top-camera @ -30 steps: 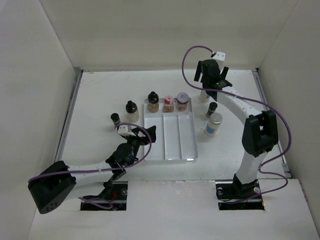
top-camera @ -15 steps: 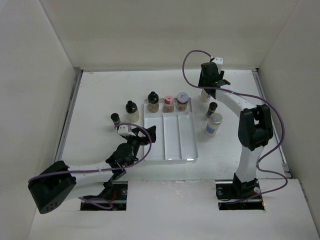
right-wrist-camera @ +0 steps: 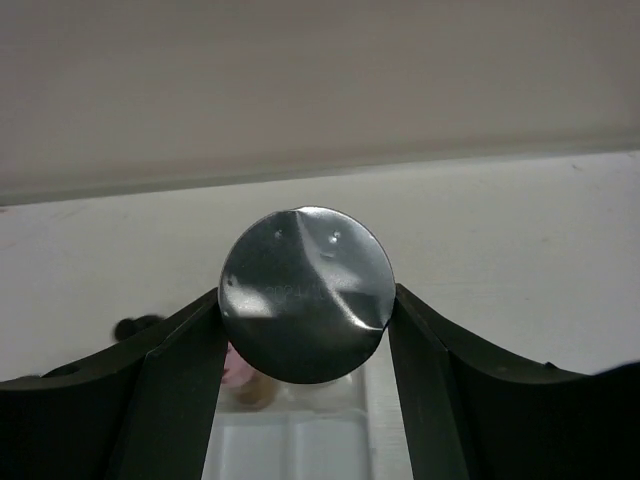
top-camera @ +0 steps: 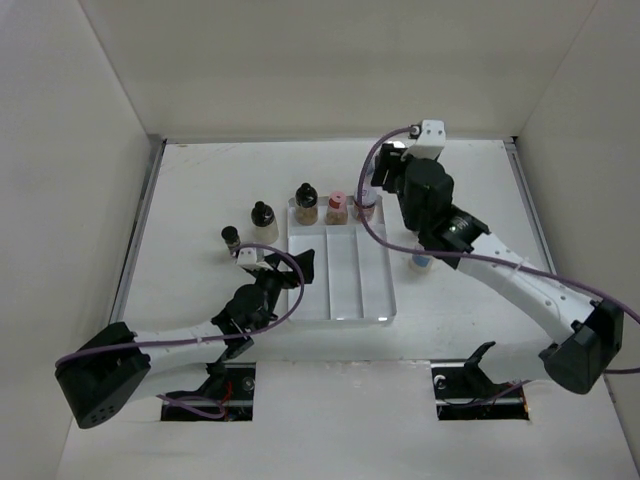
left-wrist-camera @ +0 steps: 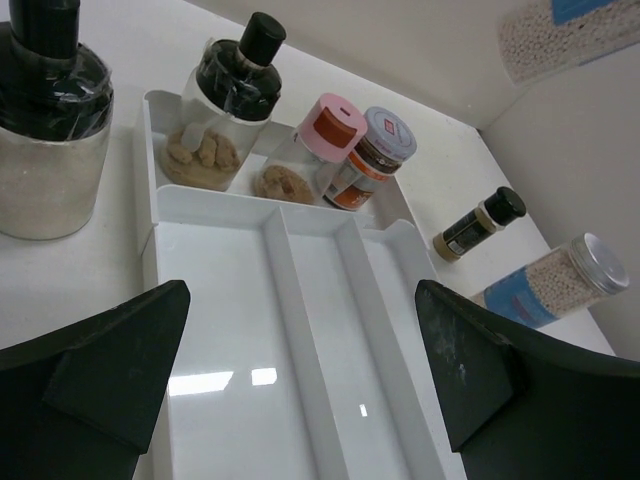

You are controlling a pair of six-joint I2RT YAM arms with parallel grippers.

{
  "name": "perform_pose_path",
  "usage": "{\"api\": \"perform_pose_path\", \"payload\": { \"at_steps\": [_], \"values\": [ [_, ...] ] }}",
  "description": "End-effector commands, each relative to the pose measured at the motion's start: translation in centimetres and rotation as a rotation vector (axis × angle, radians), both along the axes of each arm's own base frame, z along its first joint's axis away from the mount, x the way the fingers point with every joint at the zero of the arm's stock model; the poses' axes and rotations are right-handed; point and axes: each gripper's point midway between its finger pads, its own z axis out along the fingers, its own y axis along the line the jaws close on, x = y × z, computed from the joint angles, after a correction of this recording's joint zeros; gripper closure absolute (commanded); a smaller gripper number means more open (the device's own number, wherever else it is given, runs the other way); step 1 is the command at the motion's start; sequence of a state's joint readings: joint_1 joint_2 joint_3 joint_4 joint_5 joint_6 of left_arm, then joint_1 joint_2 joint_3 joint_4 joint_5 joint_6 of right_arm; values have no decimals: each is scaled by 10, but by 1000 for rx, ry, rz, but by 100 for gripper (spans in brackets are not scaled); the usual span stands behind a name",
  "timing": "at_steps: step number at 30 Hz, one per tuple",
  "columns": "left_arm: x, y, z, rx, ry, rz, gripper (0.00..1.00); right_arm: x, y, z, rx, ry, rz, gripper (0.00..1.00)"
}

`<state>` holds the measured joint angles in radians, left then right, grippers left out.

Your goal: Organize the condiment bottles

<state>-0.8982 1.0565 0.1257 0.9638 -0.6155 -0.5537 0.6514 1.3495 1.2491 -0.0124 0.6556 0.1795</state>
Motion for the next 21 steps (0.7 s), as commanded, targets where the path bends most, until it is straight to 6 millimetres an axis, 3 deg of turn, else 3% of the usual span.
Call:
{"api": "perform_pose_path", "payload": {
  "at_steps": [1, 7, 10, 14, 21],
  "values": [
    [2, -7, 37, -70, -65, -12, 0, -16, 25, -2, 39, -37, 51, 55],
    [5, 21, 51, -99, -68, 86, 0, -35, 90, -42, 62, 39, 221, 55],
    [8, 38, 52, -106, -48, 143, 0, -36, 110, -58, 57, 66, 261, 55],
    [14, 50, 46, -109, -28, 174, 0, -34, 125, -82, 32, 107, 276, 55],
    [20, 55, 39, -103, -30, 174, 0, -28, 135, -131, -13, 187, 262, 52]
  ]
}}
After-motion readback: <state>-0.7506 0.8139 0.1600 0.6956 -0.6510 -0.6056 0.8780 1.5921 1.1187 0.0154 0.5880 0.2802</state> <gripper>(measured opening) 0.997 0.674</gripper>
